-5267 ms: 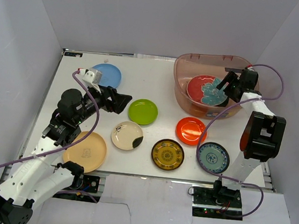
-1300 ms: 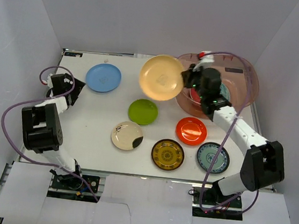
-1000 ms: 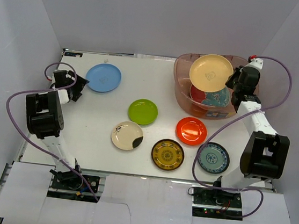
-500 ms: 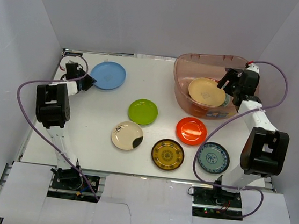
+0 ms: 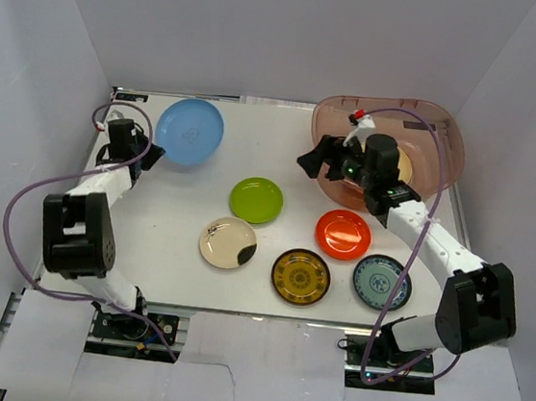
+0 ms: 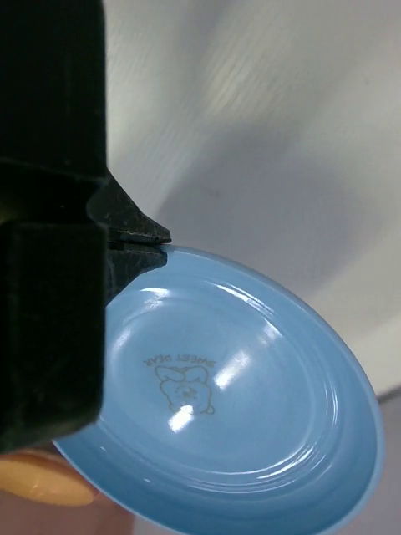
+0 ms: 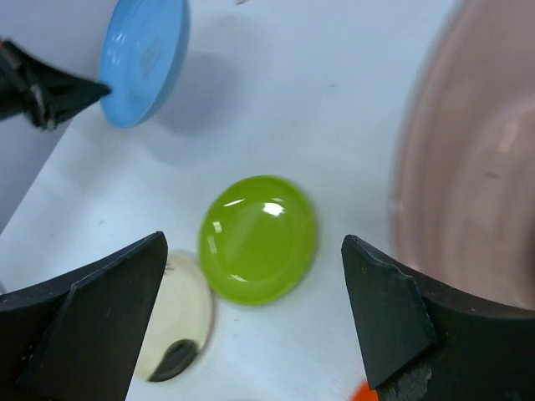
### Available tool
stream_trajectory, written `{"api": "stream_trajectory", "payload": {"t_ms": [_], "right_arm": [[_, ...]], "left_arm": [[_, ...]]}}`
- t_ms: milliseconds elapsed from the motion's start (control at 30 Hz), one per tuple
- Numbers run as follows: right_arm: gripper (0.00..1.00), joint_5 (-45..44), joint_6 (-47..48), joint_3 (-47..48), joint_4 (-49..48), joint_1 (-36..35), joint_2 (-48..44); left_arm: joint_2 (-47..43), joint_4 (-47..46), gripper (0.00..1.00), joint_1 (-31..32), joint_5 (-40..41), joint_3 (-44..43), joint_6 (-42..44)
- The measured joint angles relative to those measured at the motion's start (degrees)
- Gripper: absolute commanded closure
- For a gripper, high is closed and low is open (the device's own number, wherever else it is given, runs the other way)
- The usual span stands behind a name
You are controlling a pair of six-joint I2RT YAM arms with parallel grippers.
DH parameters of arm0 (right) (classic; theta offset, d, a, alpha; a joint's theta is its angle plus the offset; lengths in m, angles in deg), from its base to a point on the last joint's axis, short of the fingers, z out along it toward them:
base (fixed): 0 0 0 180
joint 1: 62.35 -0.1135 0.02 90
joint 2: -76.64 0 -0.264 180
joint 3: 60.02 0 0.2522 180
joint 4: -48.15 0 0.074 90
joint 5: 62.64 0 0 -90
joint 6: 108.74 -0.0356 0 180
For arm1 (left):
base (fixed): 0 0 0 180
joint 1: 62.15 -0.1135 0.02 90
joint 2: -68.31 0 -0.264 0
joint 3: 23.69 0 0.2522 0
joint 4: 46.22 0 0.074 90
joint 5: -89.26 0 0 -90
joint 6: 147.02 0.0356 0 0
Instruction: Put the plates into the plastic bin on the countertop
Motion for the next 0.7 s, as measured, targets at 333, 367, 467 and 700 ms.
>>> {"api": "stream_trajectory", "payload": {"t_ms": [333, 367, 467, 700], "right_arm": [[0.10, 0.22, -0.52, 14.97, 1.46, -13.05, 10.14], [0.10, -0.13, -0.68, 16.15, 1.86, -13.09, 11.19], [0.04, -1.07, -1.07, 18.36, 2.91, -13.09, 13.64], [0.39, -3.15, -2.16, 18.73, 5.62, -13.03, 17.49]], "left_arm": [[-24.74, 1.46, 1.00, 16.26, 0.33, 7.98, 1.25], [-25.99, 1.95, 1.00, 17.11, 0.22, 9.03, 1.40], [-28.39, 3.78, 1.00, 18.29, 0.22, 11.26, 1.79], [-34.14, 5.99, 0.96, 20.44, -0.76, 14.34, 2.89]]}}
